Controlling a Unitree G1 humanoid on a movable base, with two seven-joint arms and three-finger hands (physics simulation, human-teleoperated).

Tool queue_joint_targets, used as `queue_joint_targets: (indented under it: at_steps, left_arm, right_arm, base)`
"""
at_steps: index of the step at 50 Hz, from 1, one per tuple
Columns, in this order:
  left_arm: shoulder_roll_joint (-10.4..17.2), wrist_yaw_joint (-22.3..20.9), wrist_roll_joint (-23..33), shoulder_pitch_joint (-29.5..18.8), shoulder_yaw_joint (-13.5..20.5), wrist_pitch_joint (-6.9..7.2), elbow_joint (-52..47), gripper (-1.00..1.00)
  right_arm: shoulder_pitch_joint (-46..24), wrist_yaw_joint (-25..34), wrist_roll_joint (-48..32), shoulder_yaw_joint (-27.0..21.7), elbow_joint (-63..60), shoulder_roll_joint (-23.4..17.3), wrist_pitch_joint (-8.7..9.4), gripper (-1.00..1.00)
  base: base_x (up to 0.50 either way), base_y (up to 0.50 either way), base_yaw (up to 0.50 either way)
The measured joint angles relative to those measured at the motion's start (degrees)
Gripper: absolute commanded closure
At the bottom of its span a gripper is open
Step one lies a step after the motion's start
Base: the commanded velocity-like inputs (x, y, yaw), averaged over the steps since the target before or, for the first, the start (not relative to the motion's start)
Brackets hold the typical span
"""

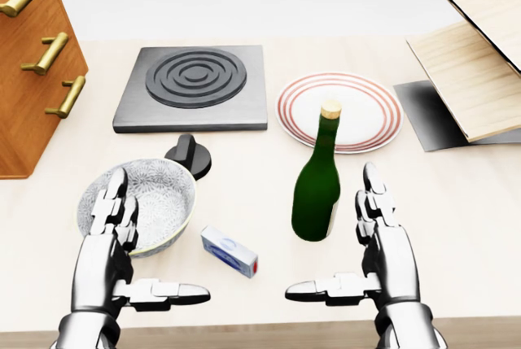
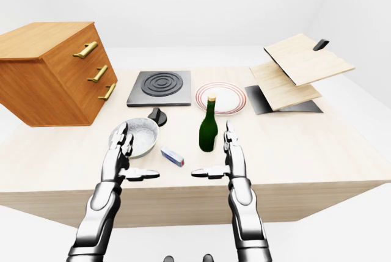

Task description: Put the bowl on the top of the cabinet.

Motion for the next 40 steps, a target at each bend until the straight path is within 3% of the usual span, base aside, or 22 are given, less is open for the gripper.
queue_joint_targets:
  at_steps: [7,12,16,19,22,40]
  left_arm:
    - [0.29,-0.9,-0.25,0.05,0.49,-0.21,0.4,-1.0]
    - [0.38,-1.3,-0.32,0.11,0.63,-0.26,0.51,-1.0]
    - [0.38,-1.45,-0.34,0.4,0.69,-0.65,-0.38,-1.0]
    - [0.3,-1.18,-0.55,1.0,1.0,-2.49,-2.7,-1.0]
    - [0.21,-0.57,-0.55,1.83,1.45,-4.67,-6.34,-1.0]
    - [-0.86,2.77,1.49,6.75,3.37,-4.67,-25.22,-1.0]
  right_arm:
    - [0.2,1.16,0.44,-0.43,-0.64,-0.31,0.6,-1.0]
    - [0.27,1.71,0.53,-0.61,0.14,-0.41,-0.46,-1.0]
    - [0.85,1.77,-0.18,-0.5,-0.32,-0.44,-2.7,-1.0]
    - [1.88,1.35,-1.36,-0.34,-3.34,-0.43,-4.15,-1.0]
    - [3.06,0.66,-2.96,-0.24,-7.09,-0.37,-4.15,-1.0]
    - [8.33,-2.74,-12.31,-0.06,-24.72,-0.13,-4.15,-1.0]
  base:
    - [0.0,0.0,0.0]
    - [0.0,0.0,0.0]
    - [0.0,0.0,0.0]
    - [0.0,0.0,0.0]
    - [0.0,0.0,0.0]
    - [0.0,0.04,0.0]
